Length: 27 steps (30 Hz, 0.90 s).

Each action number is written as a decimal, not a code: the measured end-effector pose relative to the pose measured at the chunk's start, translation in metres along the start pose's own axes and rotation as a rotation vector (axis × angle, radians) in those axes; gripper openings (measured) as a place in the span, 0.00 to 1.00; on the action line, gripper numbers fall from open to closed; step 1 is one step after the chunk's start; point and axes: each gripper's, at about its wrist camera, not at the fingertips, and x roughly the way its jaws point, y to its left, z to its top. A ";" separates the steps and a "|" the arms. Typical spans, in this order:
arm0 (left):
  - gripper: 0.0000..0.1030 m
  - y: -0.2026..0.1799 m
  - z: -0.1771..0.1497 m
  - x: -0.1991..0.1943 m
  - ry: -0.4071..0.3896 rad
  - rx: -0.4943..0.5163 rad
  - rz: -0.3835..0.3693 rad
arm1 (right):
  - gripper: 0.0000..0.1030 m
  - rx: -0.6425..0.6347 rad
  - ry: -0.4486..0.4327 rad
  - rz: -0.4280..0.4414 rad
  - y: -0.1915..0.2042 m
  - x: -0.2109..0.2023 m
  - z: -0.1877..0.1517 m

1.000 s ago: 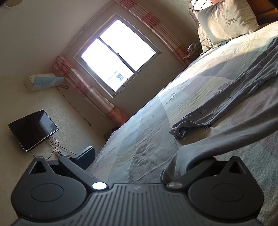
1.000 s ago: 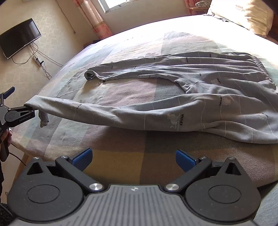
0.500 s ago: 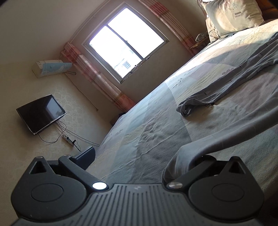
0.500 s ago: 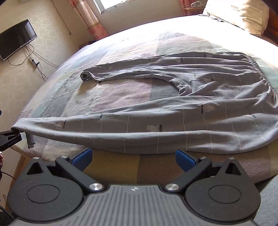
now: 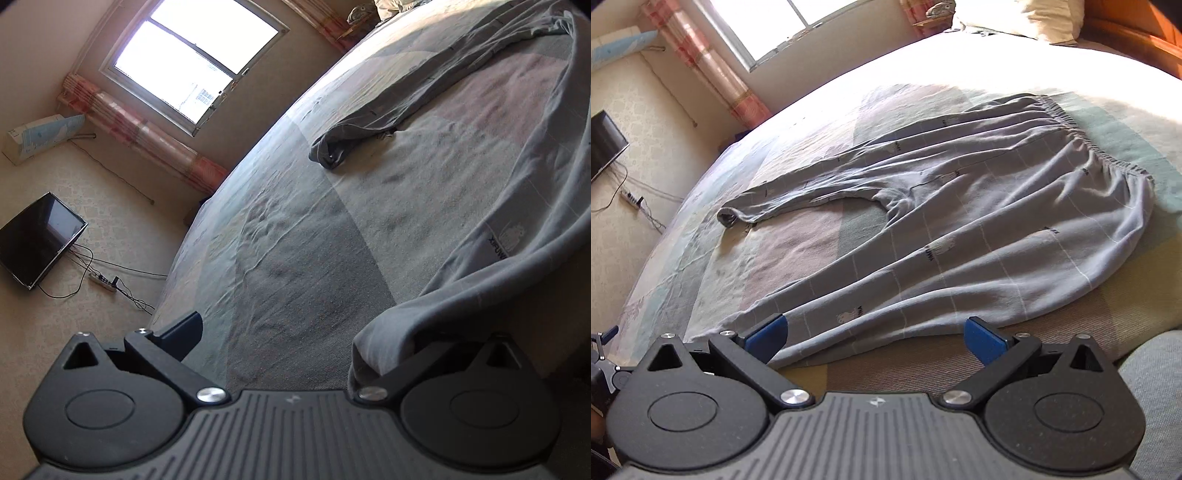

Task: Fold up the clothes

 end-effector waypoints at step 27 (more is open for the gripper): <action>1.00 0.028 -0.032 0.004 0.186 -0.018 -0.223 | 1.00 0.265 -0.027 -0.072 -0.074 0.015 0.014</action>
